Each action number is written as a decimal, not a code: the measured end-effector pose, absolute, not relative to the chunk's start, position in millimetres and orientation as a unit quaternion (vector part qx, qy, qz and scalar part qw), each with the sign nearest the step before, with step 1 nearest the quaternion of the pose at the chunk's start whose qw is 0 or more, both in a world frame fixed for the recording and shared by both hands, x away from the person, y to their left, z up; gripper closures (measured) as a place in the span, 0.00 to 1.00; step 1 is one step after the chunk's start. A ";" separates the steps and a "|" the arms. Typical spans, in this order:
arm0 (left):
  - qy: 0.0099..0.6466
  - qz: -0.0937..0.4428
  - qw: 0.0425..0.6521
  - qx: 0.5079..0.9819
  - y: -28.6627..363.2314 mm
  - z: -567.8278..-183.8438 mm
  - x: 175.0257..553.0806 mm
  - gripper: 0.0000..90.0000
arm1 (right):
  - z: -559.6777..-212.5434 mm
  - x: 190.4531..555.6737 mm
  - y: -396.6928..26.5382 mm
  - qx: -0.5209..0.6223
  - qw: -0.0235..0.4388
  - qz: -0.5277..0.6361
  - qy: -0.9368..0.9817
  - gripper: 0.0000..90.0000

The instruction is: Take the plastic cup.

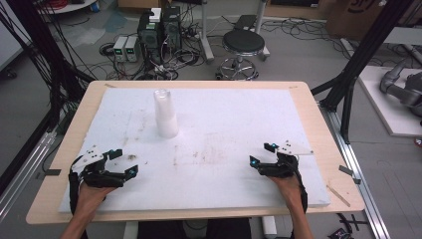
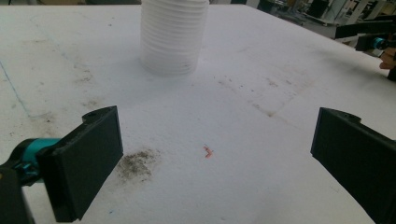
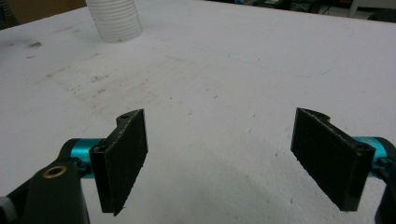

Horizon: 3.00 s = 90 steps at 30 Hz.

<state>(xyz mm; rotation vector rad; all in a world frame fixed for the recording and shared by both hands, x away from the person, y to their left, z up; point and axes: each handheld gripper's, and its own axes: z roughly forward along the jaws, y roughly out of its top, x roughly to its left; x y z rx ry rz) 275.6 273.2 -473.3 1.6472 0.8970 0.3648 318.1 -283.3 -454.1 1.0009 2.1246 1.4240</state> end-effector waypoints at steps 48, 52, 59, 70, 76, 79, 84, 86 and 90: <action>0.304 0.174 0.592 0.726 272.6 -359.0 343.9 0.02 | -454.0 315.2 -286.1 0.345 0.193 0.525 0.753 0.21; 0.292 0.177 0.579 0.740 264.1 -344.1 362.6 0.02 | -454.1 315.2 -285.9 0.347 0.191 0.524 0.754 0.21; 0.286 0.172 0.564 0.756 248.6 -335.2 384.9 0.02 | -454.1 315.3 -286.6 0.347 0.192 0.526 0.753 0.21; 0.259 0.153 0.519 0.800 216.3 -314.7 422.9 0.02 | -454.2 316.2 -286.3 0.351 0.188 0.524 0.753 0.21; 0.252 0.143 0.495 0.819 200.6 -312.1 439.5 0.02 | -454.2 316.6 -286.5 0.348 0.188 0.524 0.754 0.21; 0.249 0.132 0.476 0.833 194.0 -312.2 447.3 0.02 | -454.3 317.5 -286.5 0.350 0.187 0.523 0.755 0.21; 0.251 0.111 0.463 0.843 187.0 -315.5 456.3 0.02 | -454.2 317.2 -286.5 0.349 0.187 0.523 0.755 0.21; 0.245 0.105 0.445 0.855 184.7 -319.4 460.2 0.02 | -454.3 317.4 -286.6 0.346 0.190 0.523 0.756 0.21; 0.252 0.101 0.429 0.862 181.5 -325.4 466.0 0.02 | -454.2 317.2 -286.5 0.349 0.187 0.522 0.755 0.21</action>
